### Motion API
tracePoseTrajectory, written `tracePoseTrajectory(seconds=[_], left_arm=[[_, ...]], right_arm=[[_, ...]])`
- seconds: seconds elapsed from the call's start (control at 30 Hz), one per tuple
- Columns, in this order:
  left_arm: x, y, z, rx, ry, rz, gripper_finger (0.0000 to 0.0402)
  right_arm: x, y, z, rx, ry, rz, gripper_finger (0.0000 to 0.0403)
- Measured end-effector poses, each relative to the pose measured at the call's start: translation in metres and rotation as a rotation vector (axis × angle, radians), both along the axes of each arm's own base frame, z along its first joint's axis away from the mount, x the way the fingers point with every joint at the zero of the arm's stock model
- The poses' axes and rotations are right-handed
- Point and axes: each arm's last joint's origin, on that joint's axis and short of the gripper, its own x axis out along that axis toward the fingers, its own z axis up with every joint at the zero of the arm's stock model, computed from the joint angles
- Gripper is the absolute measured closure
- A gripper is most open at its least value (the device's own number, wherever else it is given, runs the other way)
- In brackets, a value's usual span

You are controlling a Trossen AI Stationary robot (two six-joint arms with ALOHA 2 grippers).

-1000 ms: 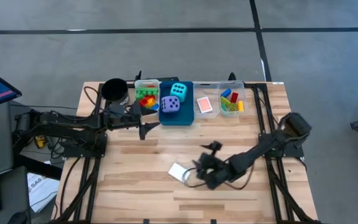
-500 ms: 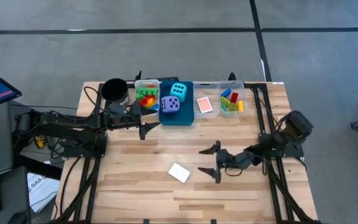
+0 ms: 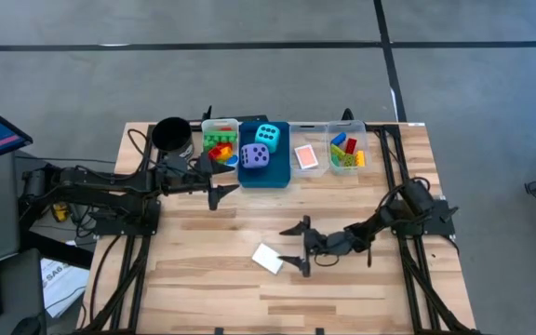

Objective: Pick & Place Toys
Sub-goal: Put the white game card into the left transparent bin

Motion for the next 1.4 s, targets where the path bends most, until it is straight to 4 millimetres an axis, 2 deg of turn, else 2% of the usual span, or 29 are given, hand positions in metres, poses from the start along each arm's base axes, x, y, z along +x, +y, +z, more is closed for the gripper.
tracePoseTrajectory(seconds=[0.2, 0.37, 0.5, 0.6, 0.87, 1.03, 1.17, 1.4], left_arm=[[0.000, -0.002, -0.001, -0.017, 0.012, -0.060, 0.0103], [0.001, -0.009, -0.001, -0.060, 0.004, -0.275, 0.0103], [0.005, -0.026, -0.005, -0.036, 0.025, -0.416, 0.0103], [0.011, -0.043, -0.013, 0.027, 0.062, -0.489, 0.0103], [0.028, -0.078, -0.038, 0.087, 0.126, -0.523, 0.0103], [0.034, -0.091, -0.057, 0.103, 0.188, -0.561, 0.0103], [0.038, -0.099, -0.072, 0.184, 0.227, -0.618, 0.0103], [0.048, -0.104, -0.091, 0.265, 0.208, -0.626, 0.0103]], right_arm=[[0.006, 0.001, -0.004, -0.051, 0.069, -0.003, 0.0039], [0.006, 0.000, -0.005, -0.044, 0.084, -0.009, 0.0039], [0.005, 0.001, -0.007, -0.039, 0.103, -0.022, 0.0039], [0.004, -0.002, -0.009, -0.056, 0.115, -0.074, 0.0039], [0.008, -0.015, -0.011, -0.015, 0.137, -0.139, 0.0039], [0.007, -0.016, -0.015, 0.027, 0.170, -0.157, 0.0039], [0.006, -0.017, -0.017, 0.052, 0.188, -0.166, 0.0039], [0.006, -0.017, -0.018, 0.104, 0.191, -0.180, 0.0039]])
